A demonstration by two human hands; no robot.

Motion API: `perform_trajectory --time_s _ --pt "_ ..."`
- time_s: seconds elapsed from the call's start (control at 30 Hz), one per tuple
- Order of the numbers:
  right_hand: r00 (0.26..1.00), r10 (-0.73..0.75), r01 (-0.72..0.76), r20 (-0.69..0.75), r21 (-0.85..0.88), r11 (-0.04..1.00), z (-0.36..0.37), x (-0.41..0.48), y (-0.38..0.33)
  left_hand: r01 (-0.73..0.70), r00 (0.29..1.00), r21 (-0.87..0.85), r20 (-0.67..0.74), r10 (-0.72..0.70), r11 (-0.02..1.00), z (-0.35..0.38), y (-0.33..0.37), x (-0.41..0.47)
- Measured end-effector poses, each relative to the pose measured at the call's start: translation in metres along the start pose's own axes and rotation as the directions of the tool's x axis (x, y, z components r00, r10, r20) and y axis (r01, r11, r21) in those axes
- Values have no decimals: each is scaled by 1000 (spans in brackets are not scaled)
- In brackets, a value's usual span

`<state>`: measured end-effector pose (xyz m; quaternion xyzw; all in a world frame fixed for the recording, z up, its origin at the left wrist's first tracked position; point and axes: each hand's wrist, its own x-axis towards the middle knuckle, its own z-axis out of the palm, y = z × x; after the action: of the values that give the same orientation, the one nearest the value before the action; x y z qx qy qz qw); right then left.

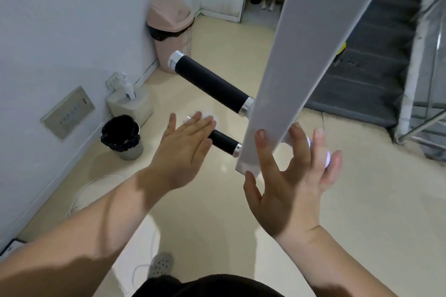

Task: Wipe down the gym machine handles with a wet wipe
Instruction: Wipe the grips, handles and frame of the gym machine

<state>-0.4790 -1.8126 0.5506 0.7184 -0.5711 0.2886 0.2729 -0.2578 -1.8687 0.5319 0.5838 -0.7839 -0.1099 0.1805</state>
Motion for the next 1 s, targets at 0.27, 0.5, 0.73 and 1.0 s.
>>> perform_trajectory --time_s 0.27,0.5,0.73,1.0 --pt "983 182 -179 -6 -217 960 11 -5 -26 -512 828 -13 257 498 859 -14 -13 26" --pt "904 413 -377 106 -256 890 2 -7 -69 -703 671 31 358 649 710 -41 -75 46" --pt "857 504 -486 109 -156 860 11 -8 -99 -720 597 -110 405 693 685 -31 -46 47" --pt "829 547 -548 118 -28 836 21 -4 -101 -637 691 -26 423 586 770 -54 -91 54"
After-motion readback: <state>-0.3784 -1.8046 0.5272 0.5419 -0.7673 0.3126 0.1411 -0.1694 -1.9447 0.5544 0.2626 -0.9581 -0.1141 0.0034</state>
